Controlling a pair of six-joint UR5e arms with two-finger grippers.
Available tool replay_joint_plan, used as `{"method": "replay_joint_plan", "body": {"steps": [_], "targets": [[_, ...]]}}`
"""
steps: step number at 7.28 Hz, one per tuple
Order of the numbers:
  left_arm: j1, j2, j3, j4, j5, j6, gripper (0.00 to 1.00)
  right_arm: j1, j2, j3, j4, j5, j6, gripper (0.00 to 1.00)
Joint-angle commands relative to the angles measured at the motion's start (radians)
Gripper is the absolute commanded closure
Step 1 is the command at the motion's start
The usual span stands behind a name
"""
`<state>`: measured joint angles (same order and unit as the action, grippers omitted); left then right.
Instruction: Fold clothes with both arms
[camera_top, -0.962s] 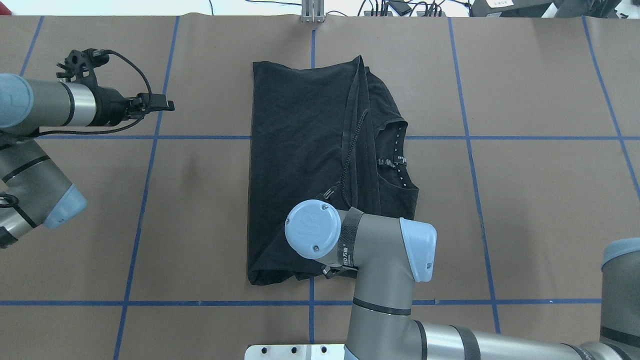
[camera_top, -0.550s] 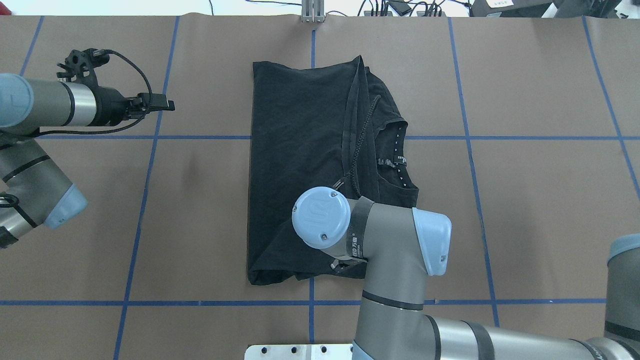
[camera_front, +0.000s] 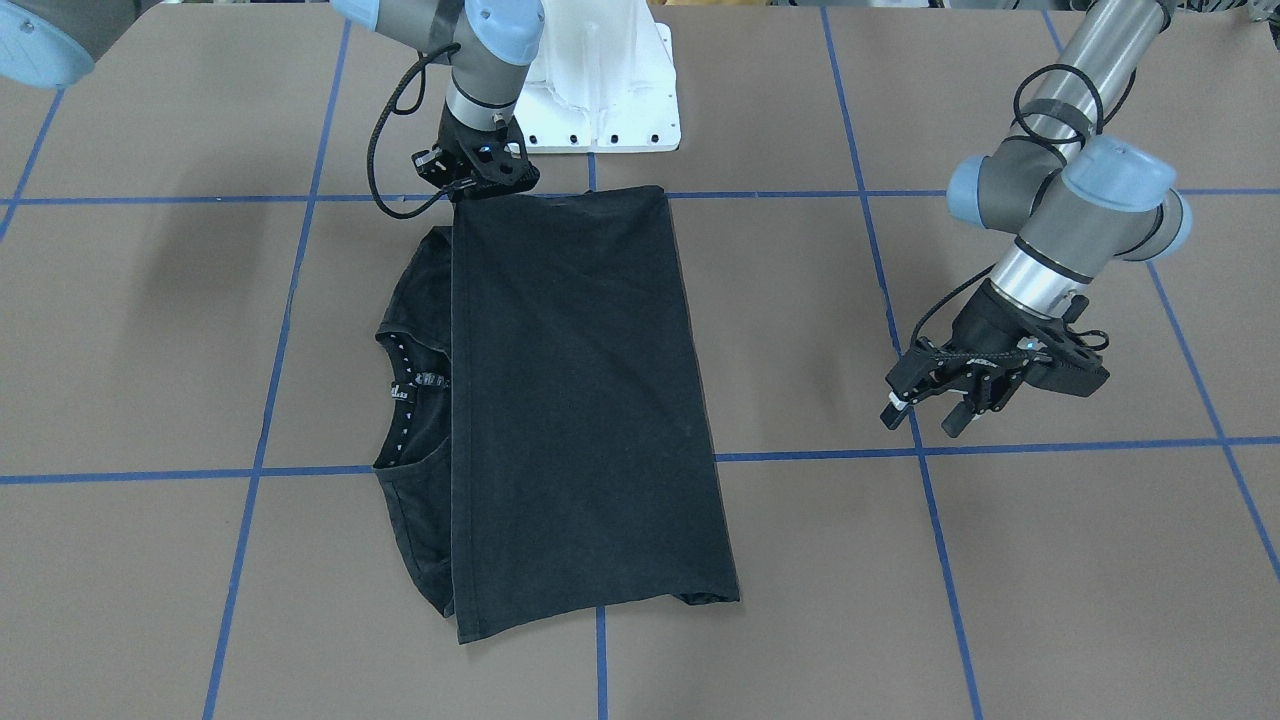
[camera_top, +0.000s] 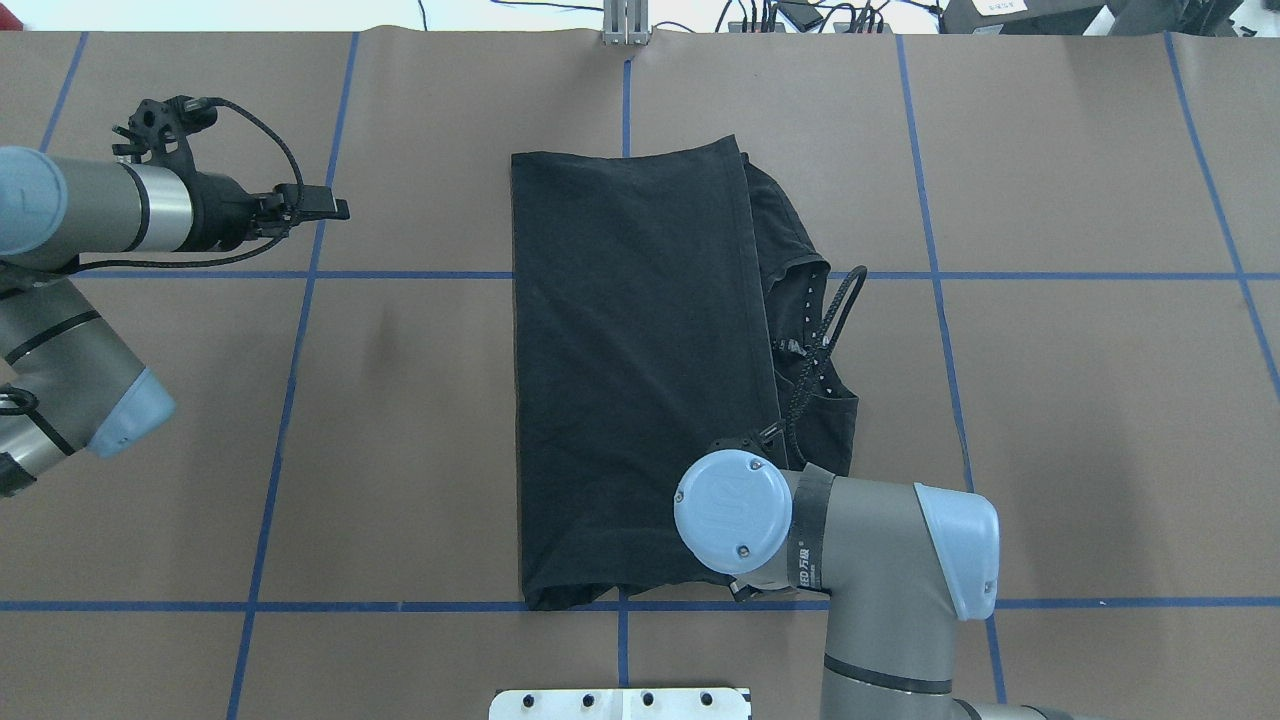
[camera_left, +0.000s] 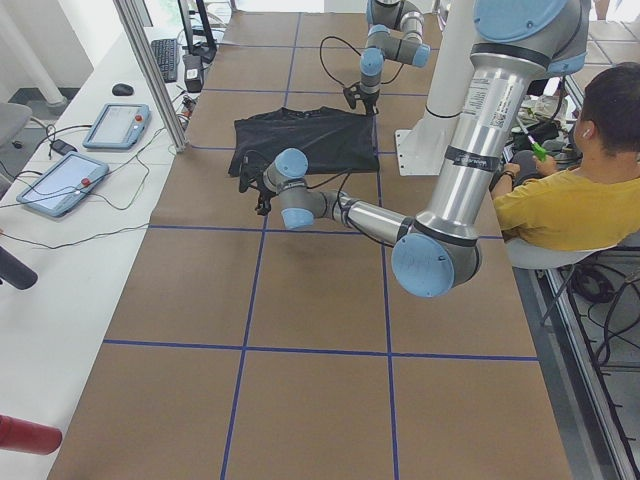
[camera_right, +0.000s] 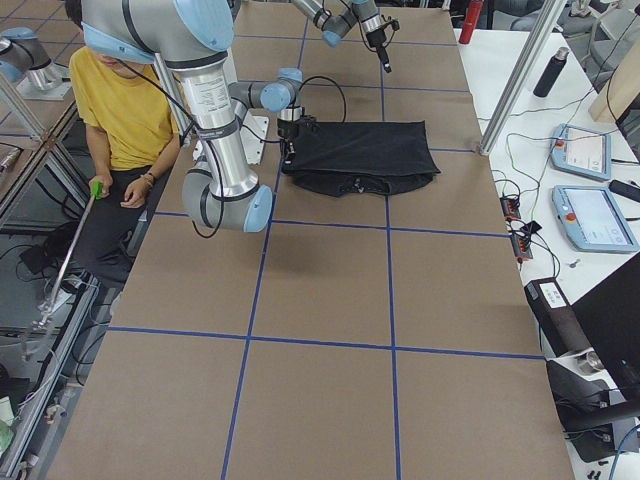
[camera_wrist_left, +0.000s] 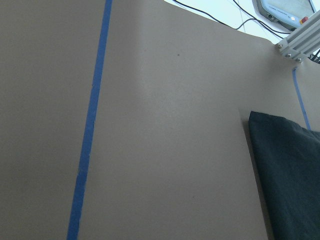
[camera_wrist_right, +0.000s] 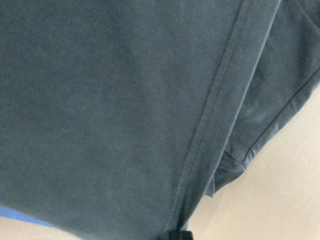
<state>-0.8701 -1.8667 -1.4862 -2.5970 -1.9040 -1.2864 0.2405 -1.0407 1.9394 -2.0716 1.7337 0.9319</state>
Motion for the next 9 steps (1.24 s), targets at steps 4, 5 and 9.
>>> {"method": "replay_joint_plan", "body": {"steps": [4, 5, 9], "targets": [[0.0, -0.003, 0.0, 0.0, 0.0, -0.004, 0.0, 0.034, -0.01, 0.019, 0.103, 0.026, 0.427, 0.0], [0.0, -0.003, 0.0, 0.0, 0.0, -0.004, 0.0, 0.033, -0.077, 0.018, 0.284, 0.015, 0.726, 0.0], [0.0, -0.006, 0.0, 0.0, 0.0, -0.004, 0.0, 0.025, -0.231, 0.03, 0.63, -0.141, 1.307, 0.08]]}}
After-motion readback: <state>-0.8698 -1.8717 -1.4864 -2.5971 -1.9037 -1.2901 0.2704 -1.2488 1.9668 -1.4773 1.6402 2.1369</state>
